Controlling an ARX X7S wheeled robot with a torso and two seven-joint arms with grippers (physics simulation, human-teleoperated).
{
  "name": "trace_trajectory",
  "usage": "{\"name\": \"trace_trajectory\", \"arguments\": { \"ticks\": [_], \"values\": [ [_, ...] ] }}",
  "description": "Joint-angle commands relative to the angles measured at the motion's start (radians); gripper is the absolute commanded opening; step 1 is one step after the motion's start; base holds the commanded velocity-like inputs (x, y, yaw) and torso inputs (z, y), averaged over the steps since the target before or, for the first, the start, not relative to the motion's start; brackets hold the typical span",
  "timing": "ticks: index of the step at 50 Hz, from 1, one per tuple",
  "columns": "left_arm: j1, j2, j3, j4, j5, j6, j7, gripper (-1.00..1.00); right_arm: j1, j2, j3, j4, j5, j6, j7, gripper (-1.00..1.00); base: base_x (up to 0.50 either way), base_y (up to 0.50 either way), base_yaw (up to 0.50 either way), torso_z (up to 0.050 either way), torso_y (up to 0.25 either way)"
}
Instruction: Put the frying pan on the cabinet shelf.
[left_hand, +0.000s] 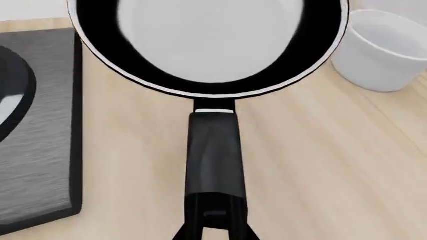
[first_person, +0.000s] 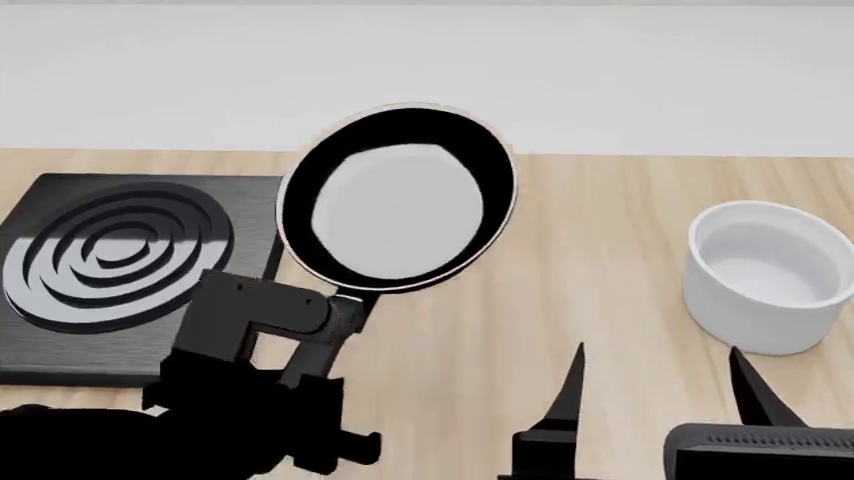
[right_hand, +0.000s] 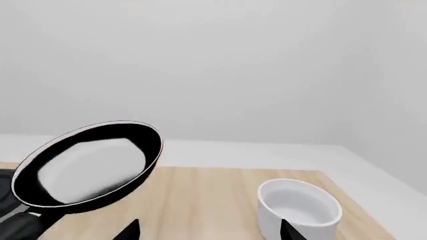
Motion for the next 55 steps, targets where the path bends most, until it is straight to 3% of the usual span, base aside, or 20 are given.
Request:
{"name": "trace_trajectory", "arguments": {
  "ticks": [1, 23, 37, 55],
  "values": [
    [-0.038, -0.063, -0.165, 0.131, -0.115, -0.041, -0.102, -1.0, -0.003, -0.023, 0.026, 0.012, 0.002, -0.052, -0.039, 1.0, 0.0, 0.0, 0.0, 0.0, 0.0],
    [-0.06, -0.294, -0.367, 0.26, -0.462, -0.067, -0.357, -1.0, 0.002, -0.01, 0.033, -0.009, 0.03, -0.046, -0.032, 1.0, 0.0, 0.0, 0.0, 0.0, 0.002],
    [-0.051, -0.459, -0.448, 0.216, -0.518, -0.077, -0.362, -1.0, 0.005, -0.005, 0.026, -0.006, 0.042, -0.064, -0.034, 1.0, 0.0, 0.0, 0.0, 0.0, 0.002],
    [-0.041, -0.554, -0.501, 0.129, -0.485, -0.044, -0.381, -1.0, -0.024, 0.008, 0.004, 0.026, 0.028, -0.163, -0.062, 1.0, 0.0, 0.0, 0.0, 0.0, 0.002]
  ]
}}
